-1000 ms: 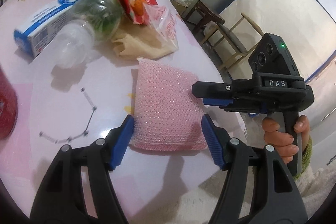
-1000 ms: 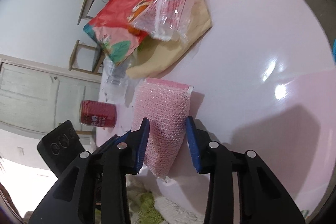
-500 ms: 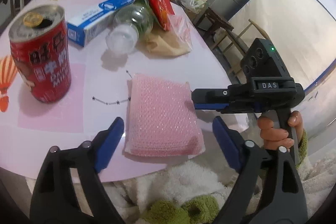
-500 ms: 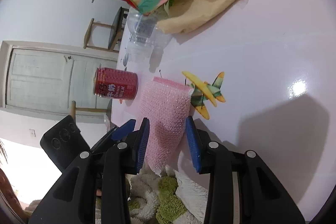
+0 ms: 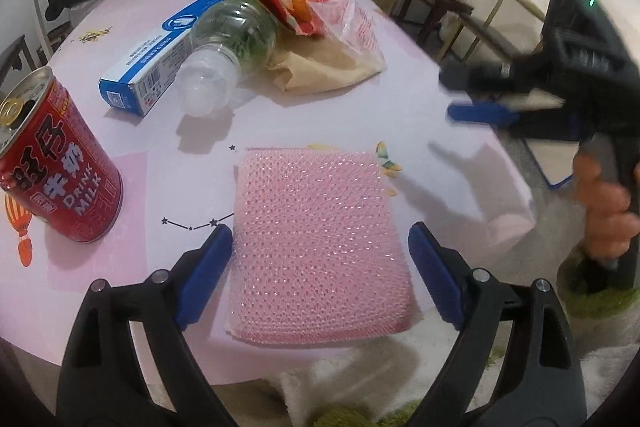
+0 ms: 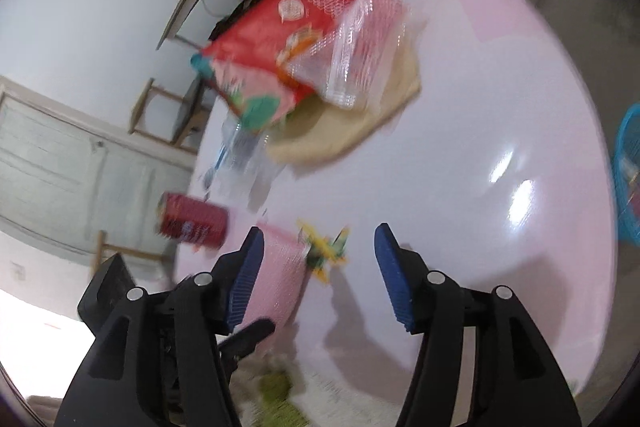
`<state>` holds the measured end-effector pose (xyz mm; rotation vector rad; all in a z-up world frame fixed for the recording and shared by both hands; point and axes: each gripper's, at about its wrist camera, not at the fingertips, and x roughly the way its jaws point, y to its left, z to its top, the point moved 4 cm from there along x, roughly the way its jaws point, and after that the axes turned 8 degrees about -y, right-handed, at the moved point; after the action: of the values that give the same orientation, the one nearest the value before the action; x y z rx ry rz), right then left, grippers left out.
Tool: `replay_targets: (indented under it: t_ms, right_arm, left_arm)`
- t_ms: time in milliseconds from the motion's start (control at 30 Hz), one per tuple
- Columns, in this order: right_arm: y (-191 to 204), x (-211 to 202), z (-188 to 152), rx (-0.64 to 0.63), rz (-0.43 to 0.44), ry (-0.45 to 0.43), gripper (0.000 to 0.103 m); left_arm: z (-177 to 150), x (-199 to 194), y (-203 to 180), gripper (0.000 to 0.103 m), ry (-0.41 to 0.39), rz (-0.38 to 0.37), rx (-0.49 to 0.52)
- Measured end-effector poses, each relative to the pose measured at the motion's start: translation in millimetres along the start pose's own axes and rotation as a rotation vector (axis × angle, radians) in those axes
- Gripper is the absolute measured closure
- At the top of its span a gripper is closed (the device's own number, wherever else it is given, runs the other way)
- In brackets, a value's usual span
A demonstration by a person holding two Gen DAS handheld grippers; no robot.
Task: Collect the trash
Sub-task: 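Reach the left gripper to the pink mesh sponge and close on it, then grasp the clear plastic wrapper with the right gripper while the left gripper holds the sponge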
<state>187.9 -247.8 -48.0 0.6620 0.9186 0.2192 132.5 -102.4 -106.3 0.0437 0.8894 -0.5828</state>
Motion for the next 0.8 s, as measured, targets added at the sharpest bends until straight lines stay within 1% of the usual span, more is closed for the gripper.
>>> replay_targets:
  t_ms: [67, 133, 233, 333, 367, 433, 633, 800]
  right_arm:
    - [1.7, -0.4, 11.5, -0.026, -0.029, -0.027, 0.040]
    - [0.5, 0.3, 27.2, -0.025, -0.042, -0.057, 0.038]
    - [-4.1, 5.3, 54.3, 0.007, -0.063, -0.101, 0.038]
    - [-7.4, 15.6, 76.8, 0.049, -0.073, -0.116, 0.035]
    - [-8.5, 21.7, 86.4, 0.061, -0.075, -0.116, 0.030]
    - [-8.9, 33.6, 96.5, 0.074, -0.102, -0.109, 0.026]
    - [-16.0, 66.7, 123.3, 0.080, -0.214, -0.101, 0.025]
    - [-19.3, 87.5, 128.0, 0.061, -0.271, -0.068, 0.026]
  left_arm:
    - [0.0, 1.2, 1.2, 0.018, 0.000, 0.012, 0.003]
    - [0.0, 2.4, 2.1, 0.018, -0.003, 0.019, 0.008]
    - [0.0, 3.5, 3.5, 0.018, -0.004, 0.029, 0.012]
    - [0.1, 5.1, 4.6, 0.018, -0.005, 0.028, 0.008]
    - [0.1, 5.4, 4.6, 0.018, -0.005, 0.026, 0.006]
    - [0.0, 5.3, 5.2, 0.018, -0.005, 0.022, 0.003]
    - [0.3, 8.0, 7.2, 0.018, -0.005, 0.013, -0.010]
    - [-1.3, 6.6, 8.1, 0.018, -0.008, 0.008, -0.014]
